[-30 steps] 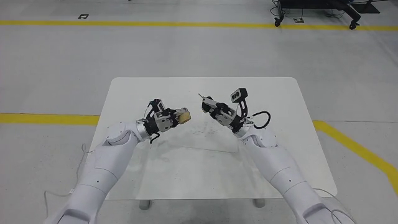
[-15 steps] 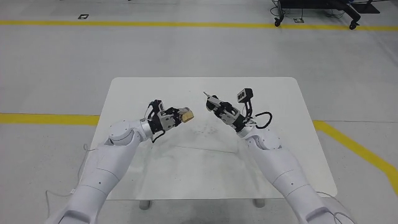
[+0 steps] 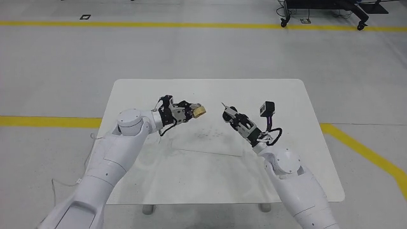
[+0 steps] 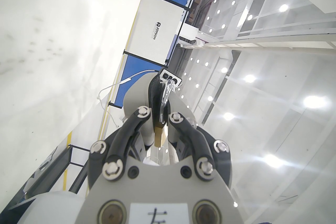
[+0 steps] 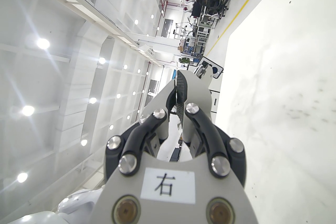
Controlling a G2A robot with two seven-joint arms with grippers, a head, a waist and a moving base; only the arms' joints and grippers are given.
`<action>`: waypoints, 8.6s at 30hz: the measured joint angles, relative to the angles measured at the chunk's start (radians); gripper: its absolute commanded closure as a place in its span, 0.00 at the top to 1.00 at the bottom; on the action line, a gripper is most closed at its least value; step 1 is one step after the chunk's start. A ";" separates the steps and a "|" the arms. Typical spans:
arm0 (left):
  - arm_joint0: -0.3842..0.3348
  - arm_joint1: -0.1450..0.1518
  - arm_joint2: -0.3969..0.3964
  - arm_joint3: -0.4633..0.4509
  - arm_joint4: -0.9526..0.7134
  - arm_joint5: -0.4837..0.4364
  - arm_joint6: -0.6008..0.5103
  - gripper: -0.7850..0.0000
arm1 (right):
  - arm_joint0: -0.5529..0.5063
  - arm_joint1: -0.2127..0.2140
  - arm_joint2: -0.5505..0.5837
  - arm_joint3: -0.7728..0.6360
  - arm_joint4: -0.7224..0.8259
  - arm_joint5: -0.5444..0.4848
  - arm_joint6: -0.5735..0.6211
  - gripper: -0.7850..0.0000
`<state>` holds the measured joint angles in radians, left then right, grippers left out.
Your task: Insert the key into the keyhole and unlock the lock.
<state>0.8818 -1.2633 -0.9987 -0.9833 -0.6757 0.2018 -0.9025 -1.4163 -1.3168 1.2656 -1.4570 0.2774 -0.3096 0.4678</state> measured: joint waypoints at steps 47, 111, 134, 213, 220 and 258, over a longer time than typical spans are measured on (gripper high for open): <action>0.032 -0.015 0.007 -0.062 0.142 -0.066 0.173 0.00 | 0.010 -0.038 -0.166 -0.017 0.078 0.194 -0.164 0.00; 0.069 -0.008 -0.007 -0.122 0.343 -0.141 0.112 0.00 | 0.005 -0.032 -0.178 -0.083 -0.076 0.310 -0.173 1.00; 0.084 -0.018 -0.043 -0.121 0.255 -0.175 0.169 0.00 | 0.008 -0.034 -0.176 -0.080 -0.062 0.311 -0.175 1.00; 0.130 -0.016 -0.021 -0.177 0.525 -0.340 0.211 0.00 | -0.024 0.017 0.140 0.078 0.535 0.111 0.383 1.00; 0.093 -0.028 0.092 -0.133 0.816 -0.268 0.278 0.00 | -0.065 0.023 0.180 0.029 0.518 0.100 0.353 1.00; 0.260 0.003 -0.062 -0.388 1.009 -0.759 0.611 1.00 | -0.090 0.031 0.265 -0.080 0.493 -0.066 0.279 1.00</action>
<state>1.1414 -1.2599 -1.0603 -1.3716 0.3336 -0.5570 -0.2911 -1.5058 -1.2858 1.5302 -1.5374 0.7703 -0.3753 0.7470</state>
